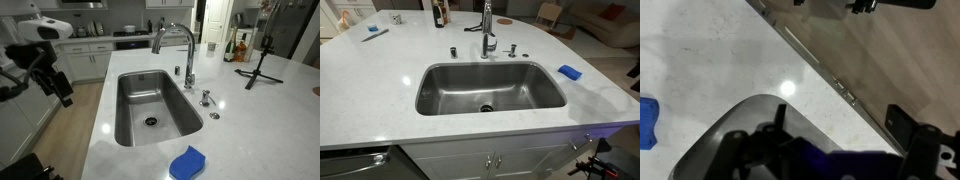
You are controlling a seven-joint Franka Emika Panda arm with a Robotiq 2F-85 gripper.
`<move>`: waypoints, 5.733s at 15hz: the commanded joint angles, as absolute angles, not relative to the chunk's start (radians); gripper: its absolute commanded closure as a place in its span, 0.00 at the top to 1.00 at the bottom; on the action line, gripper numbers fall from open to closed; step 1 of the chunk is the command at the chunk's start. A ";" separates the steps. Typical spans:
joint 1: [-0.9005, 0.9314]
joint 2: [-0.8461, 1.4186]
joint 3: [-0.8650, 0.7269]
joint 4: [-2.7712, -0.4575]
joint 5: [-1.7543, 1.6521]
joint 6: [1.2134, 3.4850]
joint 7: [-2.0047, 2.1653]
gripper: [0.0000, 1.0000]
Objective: Slide the spout to the right then to the left
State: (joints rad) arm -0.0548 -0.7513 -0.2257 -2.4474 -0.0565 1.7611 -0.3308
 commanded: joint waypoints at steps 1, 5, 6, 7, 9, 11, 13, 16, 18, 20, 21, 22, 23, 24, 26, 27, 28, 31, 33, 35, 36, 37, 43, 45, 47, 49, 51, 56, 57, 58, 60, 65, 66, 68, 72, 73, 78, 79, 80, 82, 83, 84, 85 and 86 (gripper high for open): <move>-0.057 -0.750 -0.224 -2.445 -0.055 1.758 -0.332 1.00; -0.057 -0.750 -0.224 -2.445 -0.055 1.758 -0.332 1.00; -0.057 -0.750 -0.224 -2.445 -0.055 1.758 -0.332 1.00; -0.057 -0.750 -0.224 -2.445 -0.055 1.758 -0.332 1.00; -0.052 -0.700 -0.207 -2.408 -0.065 1.769 -0.316 1.00; -0.038 -0.638 -0.189 -2.357 -0.068 1.772 -0.312 1.00; -0.020 -0.561 -0.163 -2.289 -0.073 1.781 -0.315 1.00; 0.010 -0.421 -0.124 -2.157 -0.077 1.774 -0.331 1.00; 0.024 -0.323 -0.099 -2.060 -0.080 1.760 -0.341 1.00; 0.030 -0.224 -0.077 -1.963 -0.087 1.752 -0.346 1.00; 0.029 -0.180 -0.066 -1.919 -0.095 1.749 -0.343 1.00; 0.030 -0.134 -0.054 -1.867 -0.104 1.737 -0.344 1.00; 0.029 -0.093 -0.045 -1.822 -0.112 1.732 -0.346 1.00; 0.027 -0.051 -0.037 -1.771 -0.115 1.725 -0.338 1.00; 0.023 0.031 -0.025 -1.667 -0.114 1.702 -0.304 1.00; 0.022 0.066 -0.022 -1.619 -0.107 1.693 -0.292 1.00; 0.020 0.103 -0.020 -1.567 -0.091 1.685 -0.279 1.00; 0.025 0.185 -0.010 -1.456 -0.071 1.708 -0.190 1.00; 0.035 0.235 0.001 -1.404 -0.080 1.743 -0.105 1.00; 0.051 0.278 0.011 -1.360 -0.104 1.778 -0.039 1.00; 0.061 0.304 0.015 -1.332 -0.122 1.785 -0.021 1.00; 0.069 0.327 0.020 -1.304 -0.135 1.789 -0.015 1.00; 0.137 0.463 0.003 -1.113 -0.318 1.771 -0.007 1.00; 0.146 0.498 -0.001 -1.072 -0.378 1.786 -0.040 1.00; 0.141 0.528 0.003 -1.038 -0.415 1.801 -0.078 1.00; 0.128 0.558 0.015 -1.004 -0.415 1.818 -0.137 1.00; 0.129 0.591 0.017 -0.964 -0.422 1.823 -0.196 1.00; 0.158 0.669 0.010 -0.864 -0.487 1.813 -0.319 1.00; 0.162 0.680 0.011 -0.849 -0.497 1.815 -0.341 1.00; 0.167 0.692 0.011 -0.835 -0.507 1.817 -0.364 1.00; 0.176 0.710 0.009 -0.810 -0.525 1.826 -0.395 1.00; 0.194 0.752 -0.027 -0.762 -0.641 1.896 -0.399 1.00; 0.194 0.761 -0.036 -0.754 -0.670 1.914 -0.397 1.00; 0.188 0.778 -0.047 -0.738 -0.717 1.950 -0.394 1.00; 0.170 0.811 -0.061 -0.704 -0.747 1.990 -0.397 1.00; 0.166 0.820 -0.063 -0.695 -0.745 1.996 -0.399 1.00; 0.142 0.856 -0.065 -0.647 -0.742 2.018 -0.407 1.00; 0.137 0.858 -0.066 -0.643 -0.743 2.024 -0.407 1.00; 0.134 0.860 -0.067 -0.638 -0.744 2.025 -0.406 1.00; 0.129 0.852 -0.070 -0.644 -0.750 2.032 -0.411 1.00; 0.127 0.847 -0.071 -0.648 -0.751 2.034 -0.411 1.00; 0.126 0.841 -0.071 -0.652 -0.752 2.033 -0.411 1.00; 0.124 0.836 -0.072 -0.655 -0.752 2.031 -0.413 1.00; 0.123 0.832 -0.074 -0.658 -0.754 2.032 -0.412 1.00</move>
